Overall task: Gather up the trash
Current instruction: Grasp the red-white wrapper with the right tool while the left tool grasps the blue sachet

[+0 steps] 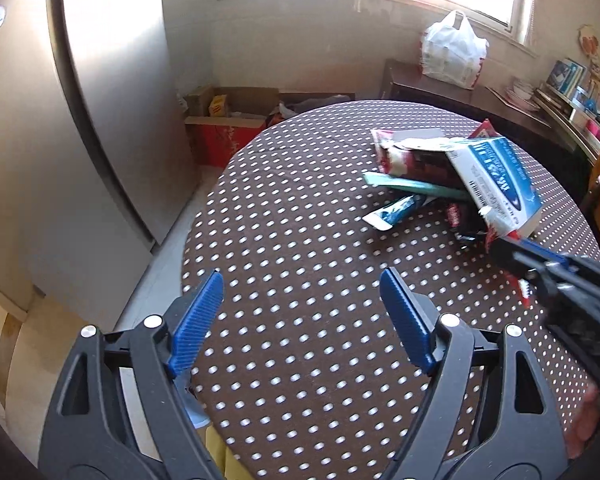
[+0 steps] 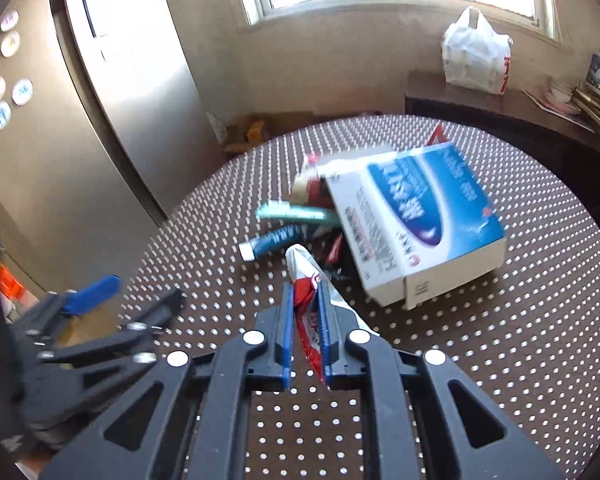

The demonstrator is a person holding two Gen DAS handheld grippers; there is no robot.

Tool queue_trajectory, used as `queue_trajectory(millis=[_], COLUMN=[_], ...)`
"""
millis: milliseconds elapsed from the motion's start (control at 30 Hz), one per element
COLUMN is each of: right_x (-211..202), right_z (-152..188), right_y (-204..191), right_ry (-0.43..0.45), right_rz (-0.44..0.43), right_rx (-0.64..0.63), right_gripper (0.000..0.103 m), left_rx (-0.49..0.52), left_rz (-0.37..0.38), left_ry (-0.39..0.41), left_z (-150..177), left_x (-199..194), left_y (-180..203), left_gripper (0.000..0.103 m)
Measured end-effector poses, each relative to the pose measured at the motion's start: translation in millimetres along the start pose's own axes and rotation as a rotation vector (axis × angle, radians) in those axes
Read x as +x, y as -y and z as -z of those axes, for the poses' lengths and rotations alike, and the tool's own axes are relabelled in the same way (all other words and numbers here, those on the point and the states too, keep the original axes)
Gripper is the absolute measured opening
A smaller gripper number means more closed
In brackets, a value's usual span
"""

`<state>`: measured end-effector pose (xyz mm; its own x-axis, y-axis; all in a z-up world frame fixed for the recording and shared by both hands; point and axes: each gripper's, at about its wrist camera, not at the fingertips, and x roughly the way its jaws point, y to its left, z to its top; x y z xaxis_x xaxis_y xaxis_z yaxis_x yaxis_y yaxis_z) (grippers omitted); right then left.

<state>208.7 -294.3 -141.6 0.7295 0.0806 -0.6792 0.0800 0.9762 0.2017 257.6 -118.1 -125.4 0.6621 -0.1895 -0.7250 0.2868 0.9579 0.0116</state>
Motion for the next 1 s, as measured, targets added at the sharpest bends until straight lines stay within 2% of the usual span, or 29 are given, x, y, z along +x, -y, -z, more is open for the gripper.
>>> queue_trajectory(millis=[133, 367, 533, 600, 633, 667, 733, 767, 833, 1000], right_x=[-15, -9, -5, -3, -3, -3, -3, -3, -4, -7], right_z=[-9, -17, -19, -19, -20, -20, -21, -20, -19, -20], right_y=[5, 38, 55, 58, 59, 60, 60, 57, 53, 45], right_ry=[0.085, 0.081, 0.072, 0.071, 0.072, 0.072, 0.072, 0.072, 0.071, 0.072], right_rz=[0.136, 0.224, 0.243, 0.245, 0.245, 0.245, 0.246, 0.242, 0.232, 0.207], right_rx=[-0.047, 0.010, 0.046, 0.056, 0.063, 0.064, 0.068, 0.071, 0.075, 0.071], right_gripper=[0.011, 0.011, 0.011, 0.011, 0.011, 0.011, 0.011, 0.011, 0.011, 0.011], left_rx=[0.035, 0.092, 0.182, 0.186, 0.184, 0.185, 0.197, 0.204, 0.204, 0.188], left_rz=[0.032, 0.124, 0.124, 0.128, 0.129, 0.132, 0.163, 0.182, 0.203, 0.195], left_ry=[0.002, -0.016, -0.048, -0.067, -0.071, -0.077, -0.085, -0.091, -0.111, -0.113], left_z=[-12, -34, -44, -44, -44, -45, -45, -46, -47, -36], left_x=[6, 34, 64, 73, 77, 81, 85, 83, 80, 67], left_y=[16, 43, 63, 67, 67, 68, 70, 70, 68, 58], left_gripper=[0.082, 0.082, 0.082, 0.080, 0.072, 0.057, 0.044, 0.028, 0.017, 0.015])
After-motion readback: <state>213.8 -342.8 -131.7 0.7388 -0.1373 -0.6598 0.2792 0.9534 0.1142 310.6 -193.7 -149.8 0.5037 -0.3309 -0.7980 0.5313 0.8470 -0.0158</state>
